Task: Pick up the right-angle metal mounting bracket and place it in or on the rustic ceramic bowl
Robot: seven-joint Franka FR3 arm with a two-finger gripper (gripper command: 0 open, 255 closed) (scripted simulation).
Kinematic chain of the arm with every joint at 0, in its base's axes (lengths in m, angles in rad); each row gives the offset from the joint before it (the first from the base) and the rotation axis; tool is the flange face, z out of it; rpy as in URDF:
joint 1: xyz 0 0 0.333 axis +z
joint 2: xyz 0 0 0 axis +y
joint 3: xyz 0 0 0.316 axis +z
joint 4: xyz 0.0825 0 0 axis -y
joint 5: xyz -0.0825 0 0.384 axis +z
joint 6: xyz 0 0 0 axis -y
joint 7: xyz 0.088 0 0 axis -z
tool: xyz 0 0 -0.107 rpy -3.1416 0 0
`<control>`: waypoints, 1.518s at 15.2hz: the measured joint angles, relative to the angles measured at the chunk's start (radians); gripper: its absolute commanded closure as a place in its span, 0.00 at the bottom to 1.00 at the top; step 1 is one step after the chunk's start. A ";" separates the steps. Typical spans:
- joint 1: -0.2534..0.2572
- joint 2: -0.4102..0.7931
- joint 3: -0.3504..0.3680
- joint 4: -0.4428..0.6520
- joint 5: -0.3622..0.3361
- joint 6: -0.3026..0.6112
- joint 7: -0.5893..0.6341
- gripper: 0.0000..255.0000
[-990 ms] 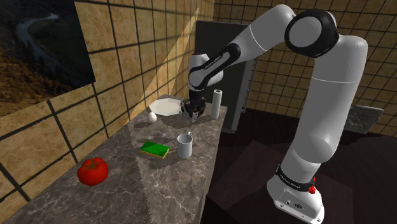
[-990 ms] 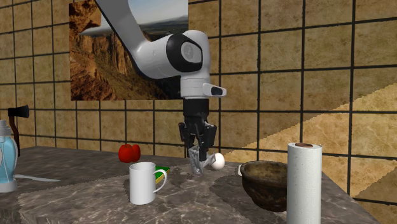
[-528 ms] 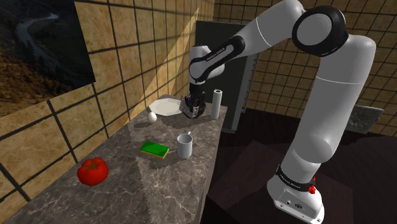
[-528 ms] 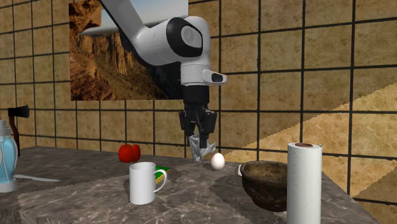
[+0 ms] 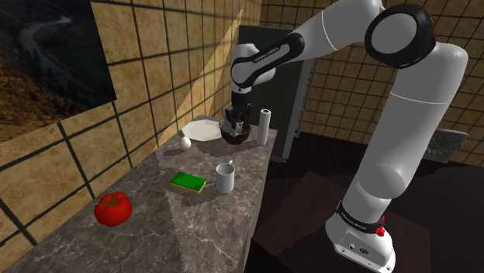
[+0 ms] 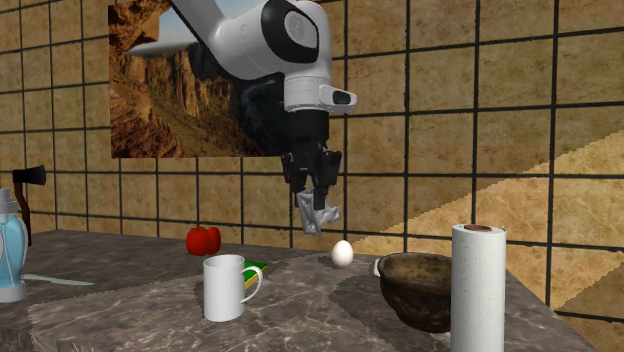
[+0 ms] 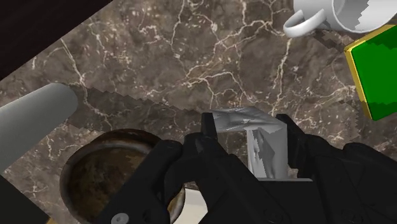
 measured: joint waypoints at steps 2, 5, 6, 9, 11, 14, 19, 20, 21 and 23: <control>-0.013 0.020 -0.011 0.033 0.001 -0.013 -0.025 1.00; -0.040 0.079 -0.033 0.120 0.006 -0.040 -0.075 1.00; -0.053 0.101 -0.042 0.147 0.008 -0.046 -0.099 1.00; -0.083 0.168 -0.061 0.250 0.017 -0.082 -0.151 1.00; -0.110 0.221 -0.075 0.320 0.024 -0.099 -0.193 1.00; -0.144 0.300 -0.088 0.451 0.036 -0.150 -0.242 1.00; -0.171 0.383 -0.096 0.538 0.046 -0.155 -0.278 1.00; -0.171 0.388 -0.095 0.534 0.047 -0.146 -0.279 1.00; -0.169 0.390 -0.095 0.524 0.047 -0.135 -0.277 1.00; -0.171 0.401 -0.094 0.513 0.048 -0.112 -0.279 1.00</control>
